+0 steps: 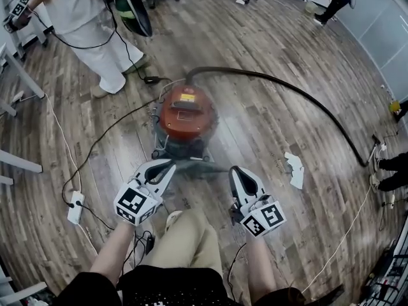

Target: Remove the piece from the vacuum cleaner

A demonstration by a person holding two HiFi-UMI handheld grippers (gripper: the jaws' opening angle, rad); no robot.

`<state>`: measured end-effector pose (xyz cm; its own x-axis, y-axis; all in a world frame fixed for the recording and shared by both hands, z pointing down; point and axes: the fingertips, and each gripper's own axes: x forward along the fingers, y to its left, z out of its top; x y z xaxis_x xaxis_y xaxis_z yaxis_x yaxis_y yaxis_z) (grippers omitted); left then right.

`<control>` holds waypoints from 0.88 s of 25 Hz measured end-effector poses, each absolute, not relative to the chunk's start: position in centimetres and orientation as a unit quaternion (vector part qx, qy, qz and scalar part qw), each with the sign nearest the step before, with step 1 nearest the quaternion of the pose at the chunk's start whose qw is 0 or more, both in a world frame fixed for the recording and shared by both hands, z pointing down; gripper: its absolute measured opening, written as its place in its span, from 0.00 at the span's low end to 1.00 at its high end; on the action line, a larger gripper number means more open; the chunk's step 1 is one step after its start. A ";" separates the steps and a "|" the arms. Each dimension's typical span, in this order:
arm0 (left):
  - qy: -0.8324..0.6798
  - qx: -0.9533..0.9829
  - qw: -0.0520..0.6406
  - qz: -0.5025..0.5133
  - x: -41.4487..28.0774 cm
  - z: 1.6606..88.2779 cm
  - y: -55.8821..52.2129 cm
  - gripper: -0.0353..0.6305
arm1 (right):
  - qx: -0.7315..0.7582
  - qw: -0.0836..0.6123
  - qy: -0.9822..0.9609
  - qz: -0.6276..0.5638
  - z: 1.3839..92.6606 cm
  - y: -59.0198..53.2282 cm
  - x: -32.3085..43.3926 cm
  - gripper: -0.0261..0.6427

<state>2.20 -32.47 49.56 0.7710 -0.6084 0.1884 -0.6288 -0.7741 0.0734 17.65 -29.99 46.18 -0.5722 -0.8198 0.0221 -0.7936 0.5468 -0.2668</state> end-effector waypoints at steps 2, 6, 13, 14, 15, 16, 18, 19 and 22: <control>-0.336 0.938 0.053 0.074 2.1 51.7 -33.2 0.07 | -0.466 0.059 0.874 -0.124 48.8 -30.5 18.4 0.06; -0.352 0.934 0.049 0.030 1.0 55.8 -34.1 0.07 | -0.470 0.069 0.872 -0.122 55.2 -30.7 18.9 0.06; -0.338 0.941 -0.007 -0.015 0.6 61.7 -33.9 0.34 | -0.491 0.059 0.865 -0.087 64.4 -31.2 20.4 0.17; -0.332 0.943 -0.019 -0.006 0.7 62.5 -33.8 0.38 | -0.495 0.058 0.863 -0.086 65.5 -31.4 20.6 0.19; -0.326 0.945 -0.029 0.003 0.8 63.3 -33.6 0.41 | -0.501 0.055 0.860 -0.085 66.5 -31.4 20.9 0.22; -0.321 0.946 -0.035 0.012 0.9 64.2 -33.4 0.44 | -0.509 0.050 0.855 -0.084 67.5 -31.5 21.3 0.25; -0.320 0.946 -0.042 0.027 0.9 65.8 -33.2 0.47 | -0.525 0.044 0.845 -0.086 69.2 -31.7 22.4 0.31; -0.321 0.945 -0.047 0.036 0.7 66.5 -33.2 0.47 | -0.529 0.049 0.842 -0.094 69.8 -32.0 22.8 0.34; -0.319 0.944 -0.059 0.058 0.4 68.2 -33.4 0.47 | -0.520 0.050 0.845 -0.115 71.6 -33.1 22.9 0.39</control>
<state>0.36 -33.39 68.20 0.7898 -0.6092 0.0716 -0.5955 -0.7895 -0.1484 22.91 -33.12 71.61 -0.4552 -0.8897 0.0352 -0.8669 0.4338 -0.2454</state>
